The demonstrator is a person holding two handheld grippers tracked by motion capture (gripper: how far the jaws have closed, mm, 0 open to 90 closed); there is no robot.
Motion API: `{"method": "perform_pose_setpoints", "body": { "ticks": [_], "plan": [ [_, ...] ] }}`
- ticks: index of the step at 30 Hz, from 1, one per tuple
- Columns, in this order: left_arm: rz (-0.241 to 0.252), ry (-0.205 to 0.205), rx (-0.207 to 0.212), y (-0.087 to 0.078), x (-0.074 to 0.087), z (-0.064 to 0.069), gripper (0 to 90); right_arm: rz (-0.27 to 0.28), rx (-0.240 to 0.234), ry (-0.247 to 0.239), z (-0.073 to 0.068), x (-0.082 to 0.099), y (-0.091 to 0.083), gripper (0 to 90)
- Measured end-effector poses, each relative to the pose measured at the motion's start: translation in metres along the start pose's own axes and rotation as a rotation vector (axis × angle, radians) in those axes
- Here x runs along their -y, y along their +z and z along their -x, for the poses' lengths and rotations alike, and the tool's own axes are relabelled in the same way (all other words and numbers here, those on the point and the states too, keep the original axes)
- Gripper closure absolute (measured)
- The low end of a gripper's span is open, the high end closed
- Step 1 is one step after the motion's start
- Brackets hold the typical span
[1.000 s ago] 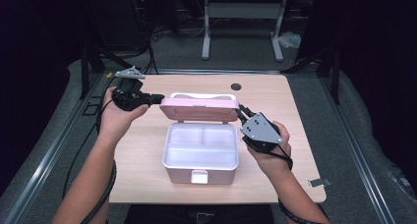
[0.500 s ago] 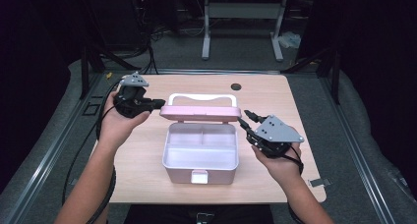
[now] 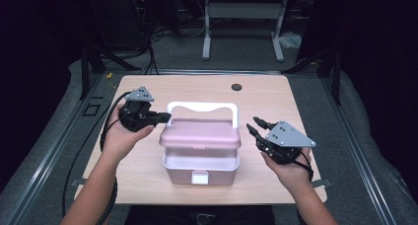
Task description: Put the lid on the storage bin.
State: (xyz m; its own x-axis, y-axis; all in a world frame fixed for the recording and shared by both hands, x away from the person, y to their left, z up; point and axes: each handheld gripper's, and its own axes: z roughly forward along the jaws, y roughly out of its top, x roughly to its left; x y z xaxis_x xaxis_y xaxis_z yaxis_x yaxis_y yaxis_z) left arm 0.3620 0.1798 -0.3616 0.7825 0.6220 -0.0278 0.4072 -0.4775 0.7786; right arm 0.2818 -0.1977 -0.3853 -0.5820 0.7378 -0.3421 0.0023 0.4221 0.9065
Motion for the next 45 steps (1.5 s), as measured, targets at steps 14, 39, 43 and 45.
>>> {"method": "perform_pose_setpoints", "body": {
  "ticks": [14,39,43,45],
  "plan": [
    [-0.003,-0.055,-0.071,-0.014,0.033,-0.023,82.7,-0.090,0.005,0.097,0.010,0.023,0.017,60.2],
    [-0.044,-0.187,-0.157,0.011,0.142,-0.057,51.2,-0.301,0.046,0.263,0.016,0.106,0.040,47.4],
    [-0.066,-0.199,-0.153,0.020,0.154,-0.058,51.2,-0.323,0.042,0.273,0.015,0.117,0.043,47.4],
    [-0.080,-0.202,-0.153,0.025,0.159,-0.058,50.8,-0.329,0.034,0.298,0.015,0.123,0.045,47.1]
  ]
}}
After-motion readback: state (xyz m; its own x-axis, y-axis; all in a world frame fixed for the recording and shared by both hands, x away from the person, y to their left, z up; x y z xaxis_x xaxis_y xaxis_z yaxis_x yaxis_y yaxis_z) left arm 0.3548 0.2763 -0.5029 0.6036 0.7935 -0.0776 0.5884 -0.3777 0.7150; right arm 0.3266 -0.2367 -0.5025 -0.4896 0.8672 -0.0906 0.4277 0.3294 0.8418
